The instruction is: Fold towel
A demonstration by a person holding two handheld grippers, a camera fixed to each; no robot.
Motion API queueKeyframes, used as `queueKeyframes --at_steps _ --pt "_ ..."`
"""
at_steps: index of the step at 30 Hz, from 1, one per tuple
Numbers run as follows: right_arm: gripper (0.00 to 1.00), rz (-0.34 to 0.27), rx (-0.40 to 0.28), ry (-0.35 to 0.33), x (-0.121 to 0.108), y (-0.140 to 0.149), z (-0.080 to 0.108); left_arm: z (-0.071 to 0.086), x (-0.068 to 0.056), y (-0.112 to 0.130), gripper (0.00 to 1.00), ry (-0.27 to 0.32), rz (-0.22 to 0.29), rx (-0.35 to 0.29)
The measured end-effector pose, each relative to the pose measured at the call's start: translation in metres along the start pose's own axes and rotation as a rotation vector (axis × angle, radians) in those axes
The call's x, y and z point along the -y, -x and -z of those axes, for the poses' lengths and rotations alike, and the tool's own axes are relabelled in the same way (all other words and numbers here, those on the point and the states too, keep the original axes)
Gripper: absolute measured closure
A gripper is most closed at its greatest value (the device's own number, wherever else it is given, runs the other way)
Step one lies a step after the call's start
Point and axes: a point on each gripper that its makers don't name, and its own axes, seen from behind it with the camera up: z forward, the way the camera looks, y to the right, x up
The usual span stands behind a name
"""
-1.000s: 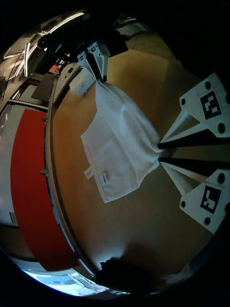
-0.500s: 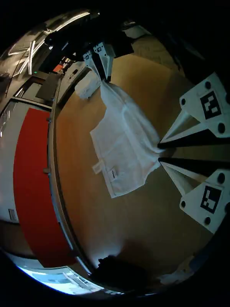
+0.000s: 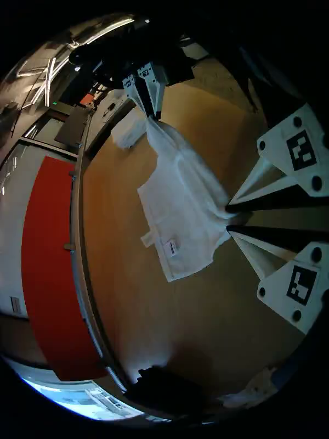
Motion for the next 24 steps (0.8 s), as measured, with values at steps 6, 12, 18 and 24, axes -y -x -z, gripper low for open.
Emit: queueKeyframes --at_steps 6,12,18,24 --pt "0.86 0.000 0.000 -0.001 0.002 0.000 0.002 0.004 -0.002 -0.001 0.83 0.002 0.004 -0.004" --pt "0.86 0.008 0.004 0.000 0.002 -0.001 0.000 0.002 -0.002 -0.002 0.83 0.002 0.005 -0.008" --pt "0.86 0.024 0.007 0.001 -0.003 -0.004 -0.006 -0.003 0.001 -0.008 0.83 -0.001 0.013 -0.013" --pt "0.86 0.028 0.007 0.007 -0.016 -0.013 -0.017 -0.013 0.010 -0.016 0.83 -0.014 0.035 -0.024"
